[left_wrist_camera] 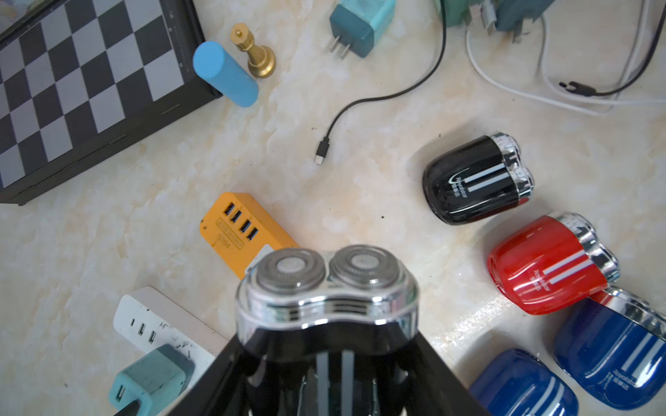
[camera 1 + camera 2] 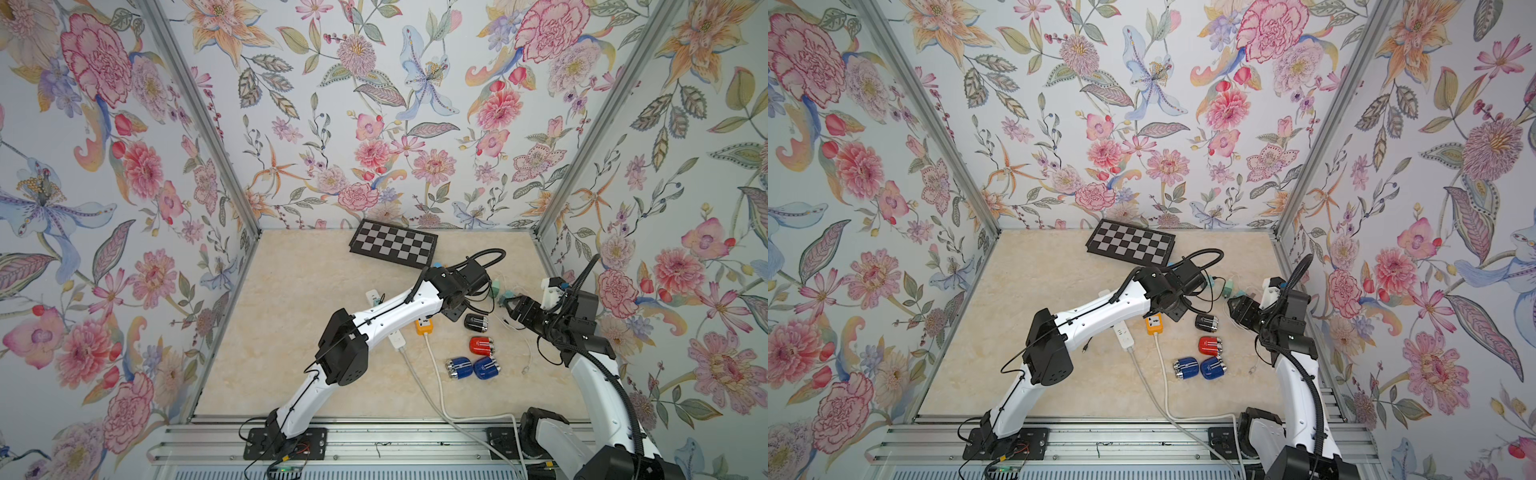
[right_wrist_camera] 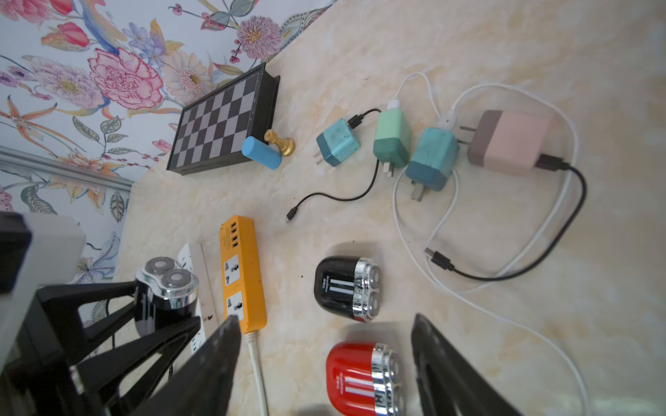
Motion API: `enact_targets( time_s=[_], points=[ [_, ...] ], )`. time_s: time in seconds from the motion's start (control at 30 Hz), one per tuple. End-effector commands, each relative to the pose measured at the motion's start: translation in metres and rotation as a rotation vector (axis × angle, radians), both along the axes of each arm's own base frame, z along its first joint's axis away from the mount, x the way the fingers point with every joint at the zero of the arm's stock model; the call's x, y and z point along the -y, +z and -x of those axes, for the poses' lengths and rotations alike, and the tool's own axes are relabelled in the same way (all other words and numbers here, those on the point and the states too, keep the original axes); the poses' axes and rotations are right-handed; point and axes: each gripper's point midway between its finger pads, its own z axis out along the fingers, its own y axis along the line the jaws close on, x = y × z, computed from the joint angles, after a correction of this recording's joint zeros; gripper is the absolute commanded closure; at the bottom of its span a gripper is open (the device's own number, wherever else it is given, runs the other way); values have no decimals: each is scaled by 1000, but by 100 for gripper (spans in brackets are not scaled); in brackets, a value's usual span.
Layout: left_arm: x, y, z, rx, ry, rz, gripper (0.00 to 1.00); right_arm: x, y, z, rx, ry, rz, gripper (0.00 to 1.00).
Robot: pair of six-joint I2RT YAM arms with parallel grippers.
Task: Unplug the electric shaver
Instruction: Place the electric shaver at the center of the board.
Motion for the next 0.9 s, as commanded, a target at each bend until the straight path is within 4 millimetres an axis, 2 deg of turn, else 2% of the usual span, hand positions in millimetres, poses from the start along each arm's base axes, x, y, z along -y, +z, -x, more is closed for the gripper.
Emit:
enact_targets(
  time_s=[0.0,0.27,0.57,0.87],
  points=[
    [18,-6,14,-13,-103,-17,62,6,12,-3,19,-2,4,24],
    [41,-48,42,-63,-222,-81,62,4,7,-5,3,15,-9,24],
    [43,-85,62,-109,-271,-152,62,2,-2,-2,-17,23,-5,24],
    [31,-106,70,-144,-279,-209,61,1,-11,0,-36,32,-2,24]
  ],
)
